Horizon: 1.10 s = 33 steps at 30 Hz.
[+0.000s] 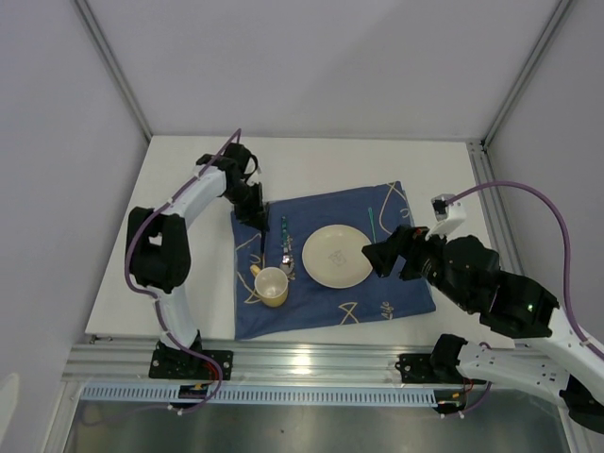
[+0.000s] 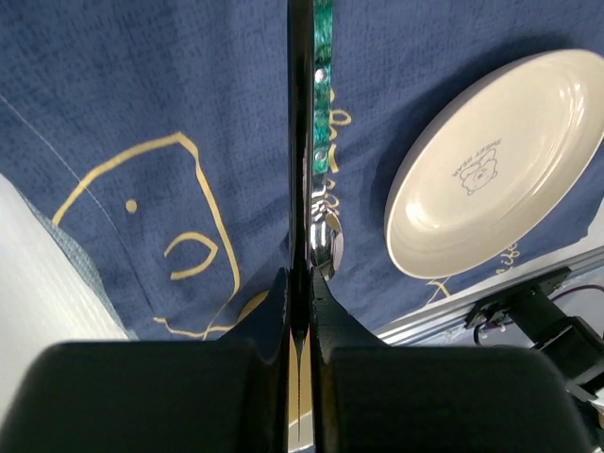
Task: Set the dinner table for one person
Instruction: Place the knife on the napkin.
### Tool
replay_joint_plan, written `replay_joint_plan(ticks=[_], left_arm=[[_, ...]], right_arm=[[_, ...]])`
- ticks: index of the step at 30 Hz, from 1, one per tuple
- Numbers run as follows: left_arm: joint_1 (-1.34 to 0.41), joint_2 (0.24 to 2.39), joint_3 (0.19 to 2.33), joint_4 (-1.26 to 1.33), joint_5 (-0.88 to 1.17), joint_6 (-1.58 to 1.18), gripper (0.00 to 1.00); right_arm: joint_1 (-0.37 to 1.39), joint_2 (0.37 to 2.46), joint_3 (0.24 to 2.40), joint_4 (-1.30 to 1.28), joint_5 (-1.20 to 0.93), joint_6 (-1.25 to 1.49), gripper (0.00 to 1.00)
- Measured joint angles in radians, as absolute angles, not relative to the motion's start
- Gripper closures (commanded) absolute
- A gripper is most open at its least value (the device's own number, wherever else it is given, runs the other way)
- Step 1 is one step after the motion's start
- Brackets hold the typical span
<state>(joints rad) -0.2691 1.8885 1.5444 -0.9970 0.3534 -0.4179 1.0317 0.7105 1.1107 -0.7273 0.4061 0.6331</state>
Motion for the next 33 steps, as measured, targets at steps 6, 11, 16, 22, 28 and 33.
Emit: replay_joint_plan(ticks=[6, 11, 16, 22, 28, 33], left_arm=[[-0.236, 1.888, 1.528, -0.920, 0.397, -0.418, 0.99], [-0.215, 1.889, 1.511, -0.860, 0.408, -0.424, 1.00], [-0.213, 1.889, 1.465, -0.795, 0.417, -0.438, 0.99], [-0.213, 1.909, 1.420, -0.766, 0.414, -0.463, 1.00], [-0.213, 1.916, 1.419, -0.740, 0.392, -0.472, 1.00], [-0.213, 1.927, 1.419, -0.729, 0.388, -0.474, 1.00]], right_arm=[[1.053, 0.710, 1.110, -0.728, 0.413, 0.644, 0.12], [1.068, 0.710, 1.110, -0.728, 0.421, 0.654, 0.12], [1.080, 0.715, 1.110, -0.728, 0.432, 0.655, 0.12], [1.085, 0.729, 1.110, -0.727, 0.440, 0.654, 0.12], [1.090, 0.748, 1.110, -0.725, 0.441, 0.654, 0.12], [1.092, 0.758, 1.110, -0.721, 0.445, 0.654, 0.12]])
